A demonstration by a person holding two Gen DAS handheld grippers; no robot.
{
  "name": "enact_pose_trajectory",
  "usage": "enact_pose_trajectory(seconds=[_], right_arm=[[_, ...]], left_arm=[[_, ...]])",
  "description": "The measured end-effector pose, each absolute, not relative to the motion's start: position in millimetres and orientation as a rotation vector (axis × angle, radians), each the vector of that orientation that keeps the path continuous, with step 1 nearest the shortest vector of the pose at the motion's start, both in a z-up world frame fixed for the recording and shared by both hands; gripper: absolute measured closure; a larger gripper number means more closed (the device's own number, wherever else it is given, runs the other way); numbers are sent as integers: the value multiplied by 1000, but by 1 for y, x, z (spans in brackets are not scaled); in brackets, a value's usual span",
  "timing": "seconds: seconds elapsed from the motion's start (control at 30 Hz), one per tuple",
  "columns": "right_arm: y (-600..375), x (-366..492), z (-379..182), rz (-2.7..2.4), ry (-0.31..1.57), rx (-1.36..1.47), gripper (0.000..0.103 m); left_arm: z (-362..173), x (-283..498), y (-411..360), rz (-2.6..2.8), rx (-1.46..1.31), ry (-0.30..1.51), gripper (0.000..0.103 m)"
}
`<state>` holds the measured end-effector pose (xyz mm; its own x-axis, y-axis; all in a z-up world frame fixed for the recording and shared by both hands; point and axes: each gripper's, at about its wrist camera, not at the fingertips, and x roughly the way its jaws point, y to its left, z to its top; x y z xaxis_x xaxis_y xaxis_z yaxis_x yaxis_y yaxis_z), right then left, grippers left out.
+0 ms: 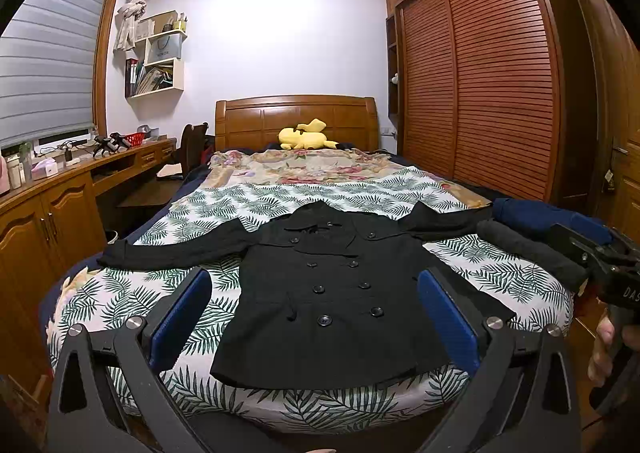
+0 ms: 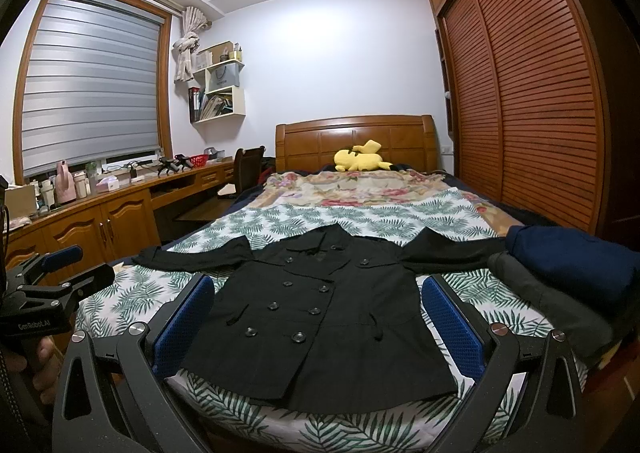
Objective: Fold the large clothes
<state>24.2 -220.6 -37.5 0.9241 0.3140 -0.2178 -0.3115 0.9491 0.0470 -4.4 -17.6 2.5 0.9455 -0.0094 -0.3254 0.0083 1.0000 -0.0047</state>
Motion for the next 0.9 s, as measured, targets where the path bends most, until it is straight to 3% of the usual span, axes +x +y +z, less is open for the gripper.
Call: enact_pose_trajectory(seconds=[0.9], right_arm=[[-197, 63, -42, 377, 258, -26, 0]], left_arm=[[-40, 38, 25, 79, -3, 422, 0]])
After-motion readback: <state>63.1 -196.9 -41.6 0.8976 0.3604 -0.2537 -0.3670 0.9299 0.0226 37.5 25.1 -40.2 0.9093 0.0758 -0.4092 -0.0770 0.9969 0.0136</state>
